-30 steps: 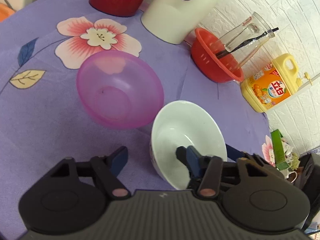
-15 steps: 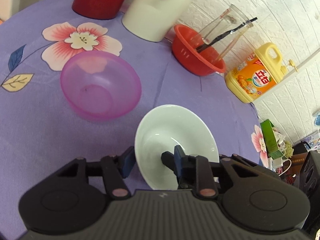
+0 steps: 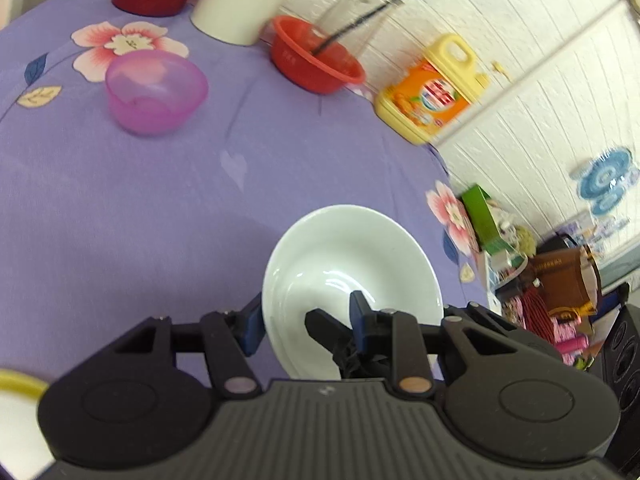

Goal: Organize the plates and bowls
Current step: 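Grip the white printed bowl rim with the left tool inside the steel bowl, then lower the nested bowls onto the plate stack and open the left tool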

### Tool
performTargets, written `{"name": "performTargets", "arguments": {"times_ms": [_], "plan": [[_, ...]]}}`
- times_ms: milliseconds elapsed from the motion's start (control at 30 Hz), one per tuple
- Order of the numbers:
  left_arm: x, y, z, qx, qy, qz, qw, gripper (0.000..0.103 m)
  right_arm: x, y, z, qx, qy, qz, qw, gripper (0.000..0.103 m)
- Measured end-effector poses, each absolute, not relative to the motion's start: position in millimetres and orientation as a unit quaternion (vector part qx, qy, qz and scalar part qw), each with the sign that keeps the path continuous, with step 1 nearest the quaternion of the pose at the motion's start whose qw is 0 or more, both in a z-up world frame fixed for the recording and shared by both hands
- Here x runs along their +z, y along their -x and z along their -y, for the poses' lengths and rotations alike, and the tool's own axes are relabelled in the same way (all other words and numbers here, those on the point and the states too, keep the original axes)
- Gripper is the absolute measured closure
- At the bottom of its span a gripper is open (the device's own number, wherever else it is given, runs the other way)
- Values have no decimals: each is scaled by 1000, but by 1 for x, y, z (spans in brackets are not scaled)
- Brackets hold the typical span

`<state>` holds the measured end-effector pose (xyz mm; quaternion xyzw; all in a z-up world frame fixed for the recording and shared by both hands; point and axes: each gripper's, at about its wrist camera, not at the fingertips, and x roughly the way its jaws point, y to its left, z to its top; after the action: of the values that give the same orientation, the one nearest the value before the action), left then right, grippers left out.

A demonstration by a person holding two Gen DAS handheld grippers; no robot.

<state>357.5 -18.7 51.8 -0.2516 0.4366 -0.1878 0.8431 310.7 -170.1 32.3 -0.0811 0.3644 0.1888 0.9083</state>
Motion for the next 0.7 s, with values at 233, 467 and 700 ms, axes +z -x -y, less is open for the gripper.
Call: {"name": "performTargets", "arguments": {"times_ms": [233, 467, 700], "plan": [[49, -287, 50, -233, 225, -449, 833, 77, 35, -234, 197, 158, 68, -362, 916, 0], [29, -248, 60, -240, 200, -467, 827, 77, 18, -188, 203, 150, 55, -371, 915, 0], [23, -237, 60, -243, 165, -459, 839, 69, 7, -175, 204, 157, 40, -368, 916, 0]]}}
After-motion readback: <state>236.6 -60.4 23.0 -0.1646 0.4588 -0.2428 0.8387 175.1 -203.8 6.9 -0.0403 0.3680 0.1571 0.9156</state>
